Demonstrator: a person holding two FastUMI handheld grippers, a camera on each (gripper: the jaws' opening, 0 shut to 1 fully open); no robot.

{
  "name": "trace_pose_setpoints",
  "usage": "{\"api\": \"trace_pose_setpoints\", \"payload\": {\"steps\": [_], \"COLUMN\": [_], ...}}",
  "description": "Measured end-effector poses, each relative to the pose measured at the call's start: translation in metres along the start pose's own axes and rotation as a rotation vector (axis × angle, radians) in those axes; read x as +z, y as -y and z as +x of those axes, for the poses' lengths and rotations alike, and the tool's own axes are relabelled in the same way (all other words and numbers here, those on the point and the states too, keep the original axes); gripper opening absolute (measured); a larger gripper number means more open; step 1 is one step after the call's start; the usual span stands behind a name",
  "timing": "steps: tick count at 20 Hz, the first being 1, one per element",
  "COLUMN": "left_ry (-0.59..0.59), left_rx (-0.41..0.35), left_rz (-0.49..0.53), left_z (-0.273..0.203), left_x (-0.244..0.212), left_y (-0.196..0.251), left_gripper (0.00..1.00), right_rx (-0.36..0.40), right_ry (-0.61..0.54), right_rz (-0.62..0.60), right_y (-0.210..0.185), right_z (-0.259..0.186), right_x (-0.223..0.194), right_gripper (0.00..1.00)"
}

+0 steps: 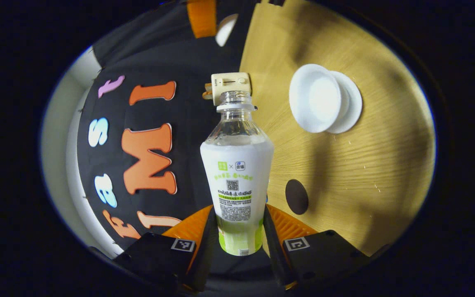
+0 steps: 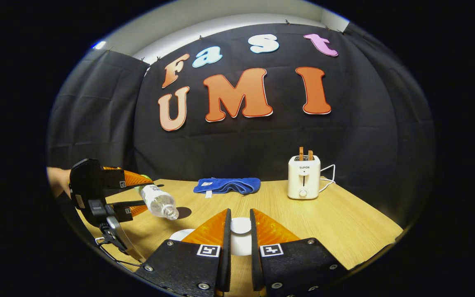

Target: Open the teacup lid with one hand, grasp the water bottle and pour water into the teacup with the other hand; after pouring, place the water bottle on the coaster and then close the teacup lid.

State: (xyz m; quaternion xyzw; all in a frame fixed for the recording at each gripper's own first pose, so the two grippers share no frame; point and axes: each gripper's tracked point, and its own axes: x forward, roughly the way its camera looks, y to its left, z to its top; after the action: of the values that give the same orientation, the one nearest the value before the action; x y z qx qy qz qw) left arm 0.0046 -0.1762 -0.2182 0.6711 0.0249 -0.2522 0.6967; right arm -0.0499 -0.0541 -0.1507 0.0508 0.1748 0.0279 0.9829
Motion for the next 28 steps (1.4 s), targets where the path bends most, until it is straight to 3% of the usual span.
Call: {"api": "trace_pose_setpoints", "payload": {"steps": [2, 5, 7, 9, 10, 14, 18, 22, 28], "left_ry": [0.009, 0.027, 0.040, 0.054, 0.060, 0.075, 0.050, 0.047, 0.020], "left_rx": [0.029, 0.087, 0.131, 0.173, 0.187, 0.241, 0.220, 0.212, 0.159], "left_rz": [-0.112, -0.282, -0.391, -0.505, -0.559, -0.834, -1.151, -1.399, -1.649], "left_z": [-0.002, 0.003, 0.008, 0.011, 0.013, 0.018, 0.039, 0.052, 0.076], "left_x": [-0.003, -0.011, -0.014, -0.020, -0.022, -0.039, -0.059, -0.078, -0.093], "left_y": [-0.008, -0.023, -0.034, -0.044, -0.047, -0.057, -0.055, -0.050, -0.033], "left_gripper": [0.64, 0.59, 0.64, 0.59, 0.63, 0.63, 0.63, 0.60, 0.63], "right_rx": [0.001, 0.009, 0.009, 0.004, 0.006, 0.009, 0.026, 0.036, 0.079], "right_ry": [-0.005, 0.000, -0.001, 0.001, 0.003, 0.002, 0.018, 0.019, 0.040], "right_rz": [0.004, 0.004, 0.001, 0.008, 0.013, 0.015, 0.024, 0.031, 0.044], "right_y": [-0.002, -0.006, -0.008, -0.008, -0.009, -0.014, -0.021, -0.024, -0.038], "right_z": [0.002, 0.005, 0.006, 0.008, 0.009, 0.014, 0.017, 0.022, 0.027], "right_x": [0.000, 0.004, 0.004, 0.005, 0.005, 0.003, 0.007, 0.005, 0.007], "right_gripper": [0.21, 0.21, 0.21, 0.21, 0.21, 0.21, 0.21, 0.21, 0.21]}}
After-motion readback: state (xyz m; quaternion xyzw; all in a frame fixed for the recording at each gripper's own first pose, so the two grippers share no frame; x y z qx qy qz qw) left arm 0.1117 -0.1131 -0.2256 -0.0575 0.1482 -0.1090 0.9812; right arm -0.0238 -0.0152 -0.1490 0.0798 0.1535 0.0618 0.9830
